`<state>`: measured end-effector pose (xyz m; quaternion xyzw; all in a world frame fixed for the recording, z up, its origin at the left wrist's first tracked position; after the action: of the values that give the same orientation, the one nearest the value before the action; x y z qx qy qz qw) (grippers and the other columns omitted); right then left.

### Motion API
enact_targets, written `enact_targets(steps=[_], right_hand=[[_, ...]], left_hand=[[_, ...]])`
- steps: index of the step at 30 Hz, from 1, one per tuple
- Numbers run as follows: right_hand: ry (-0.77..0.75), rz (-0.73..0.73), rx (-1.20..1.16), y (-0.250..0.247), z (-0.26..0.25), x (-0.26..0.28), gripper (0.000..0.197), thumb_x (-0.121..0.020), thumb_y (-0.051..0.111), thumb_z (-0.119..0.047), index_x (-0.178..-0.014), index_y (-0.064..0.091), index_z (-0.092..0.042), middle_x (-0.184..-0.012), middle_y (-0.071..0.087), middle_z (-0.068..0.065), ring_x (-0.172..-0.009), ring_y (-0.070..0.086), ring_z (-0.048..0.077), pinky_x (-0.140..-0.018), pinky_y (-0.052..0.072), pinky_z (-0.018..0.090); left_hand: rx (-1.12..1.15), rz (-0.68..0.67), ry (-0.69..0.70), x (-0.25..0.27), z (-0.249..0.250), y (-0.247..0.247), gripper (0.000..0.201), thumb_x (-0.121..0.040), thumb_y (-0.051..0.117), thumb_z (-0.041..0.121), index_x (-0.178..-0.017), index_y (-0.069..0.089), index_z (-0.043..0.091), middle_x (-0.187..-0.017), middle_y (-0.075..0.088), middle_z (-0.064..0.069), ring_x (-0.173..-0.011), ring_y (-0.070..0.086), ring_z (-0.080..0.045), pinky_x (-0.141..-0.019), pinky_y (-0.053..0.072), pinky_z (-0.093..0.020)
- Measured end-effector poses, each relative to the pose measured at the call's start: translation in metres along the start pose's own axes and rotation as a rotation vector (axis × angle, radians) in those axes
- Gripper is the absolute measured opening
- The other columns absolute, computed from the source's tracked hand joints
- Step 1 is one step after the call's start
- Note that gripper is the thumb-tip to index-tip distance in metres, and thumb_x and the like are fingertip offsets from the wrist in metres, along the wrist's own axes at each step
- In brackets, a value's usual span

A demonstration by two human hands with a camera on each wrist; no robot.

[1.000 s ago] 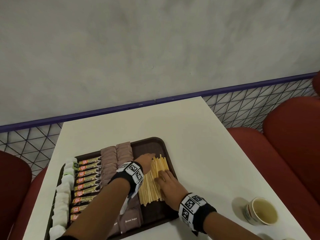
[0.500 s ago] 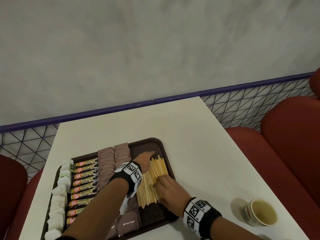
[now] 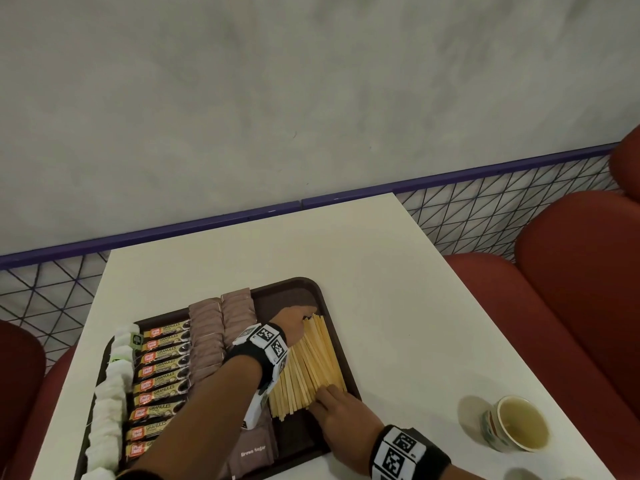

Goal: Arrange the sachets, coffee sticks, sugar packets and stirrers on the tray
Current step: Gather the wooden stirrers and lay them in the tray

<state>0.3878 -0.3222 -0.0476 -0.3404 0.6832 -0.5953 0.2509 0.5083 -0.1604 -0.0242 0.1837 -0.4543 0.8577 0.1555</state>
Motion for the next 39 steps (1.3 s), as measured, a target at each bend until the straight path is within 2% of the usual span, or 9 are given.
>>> enact_targets(steps=[3,6,11,16,21,23,25,27,39], right_hand=[[0.018,-0.005,-0.02,-0.001,-0.006,0.003,0.039,-0.065,0.031,-0.03,-0.068,0.07,-0.032,-0.071,0.06,-0.017,-0.064,0.058,-0.001,-0.053,0.047,0.01],[0.027,-0.016,-0.048,0.002,-0.009,0.005,0.04,-0.068,0.031,-0.031,-0.07,0.071,-0.032,-0.072,0.062,-0.017,-0.064,0.06,0.0,-0.053,0.049,0.01],[0.072,-0.042,-0.062,-0.003,-0.007,0.003,0.041,-0.065,0.029,-0.033,-0.072,0.07,-0.032,-0.075,0.062,-0.015,-0.066,0.061,0.001,-0.058,0.05,0.011],[0.07,-0.08,-0.032,-0.006,-0.01,0.002,0.043,-0.065,0.029,-0.033,-0.078,0.07,-0.031,-0.078,0.062,-0.012,-0.068,0.061,0.003,-0.057,0.051,0.012],[-0.094,-0.213,-0.016,-0.008,-0.015,-0.005,0.048,-0.087,0.034,-0.023,-0.126,0.047,0.001,-0.124,0.047,0.021,-0.112,0.046,0.035,-0.093,0.045,0.044],[-0.028,-0.13,-0.077,-0.006,-0.015,-0.006,0.04,-0.08,0.051,-0.026,-0.115,0.06,-0.008,-0.111,0.058,0.011,-0.099,0.057,0.024,-0.083,0.052,0.033],[0.018,-0.225,-0.177,-0.002,-0.017,-0.006,0.034,-0.069,0.044,-0.032,-0.09,0.07,-0.028,-0.085,0.062,-0.009,-0.074,0.06,0.005,-0.062,0.052,0.013],[0.018,-0.129,-0.16,0.006,-0.024,-0.007,0.038,-0.069,0.035,-0.031,-0.079,0.071,-0.033,-0.077,0.061,-0.016,-0.068,0.058,-0.002,-0.056,0.048,0.008],[-0.083,-0.116,-0.141,0.009,-0.034,-0.02,0.043,-0.072,0.031,-0.03,-0.084,0.072,-0.033,-0.086,0.064,-0.016,-0.076,0.061,-0.002,-0.07,0.051,0.01]], left_hand=[[0.015,-0.004,0.012,-0.001,0.003,0.0,0.056,-0.092,0.028,-0.011,-0.145,0.027,0.009,-0.152,0.029,-0.011,-0.14,0.028,-0.023,-0.113,0.018,-0.023],[0.033,-0.041,-0.003,-0.004,0.005,0.003,0.06,-0.092,0.029,-0.008,-0.146,0.028,0.019,-0.15,0.031,-0.014,-0.134,0.038,-0.027,-0.108,0.033,-0.025],[0.056,-0.033,0.024,-0.002,0.008,0.005,0.057,-0.093,0.027,-0.007,-0.145,0.031,0.017,-0.15,0.033,-0.01,-0.123,0.048,-0.02,-0.093,0.041,-0.014],[-0.017,0.034,-0.011,-0.004,-0.001,0.0,0.055,-0.093,0.03,-0.006,-0.146,0.026,0.01,-0.152,0.027,-0.011,-0.141,0.024,-0.024,-0.116,0.016,-0.026],[-0.072,0.039,-0.047,0.0,-0.01,-0.006,0.051,-0.093,0.032,-0.006,-0.141,0.038,0.01,-0.145,0.038,-0.013,-0.136,0.035,-0.023,-0.111,0.023,-0.024],[-0.066,0.035,-0.031,0.001,-0.01,-0.009,0.051,-0.092,0.031,-0.006,-0.14,0.04,0.01,-0.144,0.04,-0.012,-0.135,0.037,-0.023,-0.112,0.025,-0.025],[-0.071,0.053,-0.025,0.002,-0.012,-0.013,0.051,-0.092,0.031,-0.007,-0.14,0.04,0.01,-0.145,0.039,-0.012,-0.136,0.036,-0.023,-0.113,0.025,-0.026],[-0.093,0.064,-0.041,0.002,-0.018,-0.019,0.051,-0.092,0.032,-0.007,-0.139,0.04,0.009,-0.145,0.039,-0.012,-0.136,0.035,-0.023,-0.114,0.024,-0.027],[-0.249,-0.016,-0.088,0.014,-0.026,-0.034,0.049,-0.093,0.03,-0.007,-0.137,0.045,0.01,-0.139,0.047,-0.01,-0.129,0.044,-0.022,-0.107,0.031,-0.024]])
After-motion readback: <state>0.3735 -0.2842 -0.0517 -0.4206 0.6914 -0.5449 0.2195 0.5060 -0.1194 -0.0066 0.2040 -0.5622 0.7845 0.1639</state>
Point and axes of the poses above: each hand's wrist, its own x-axis away from the middle knuckle, its own y-axis out of the palm, z = x × y, the point moved 1 cm from there along -x, towards the middle knuckle
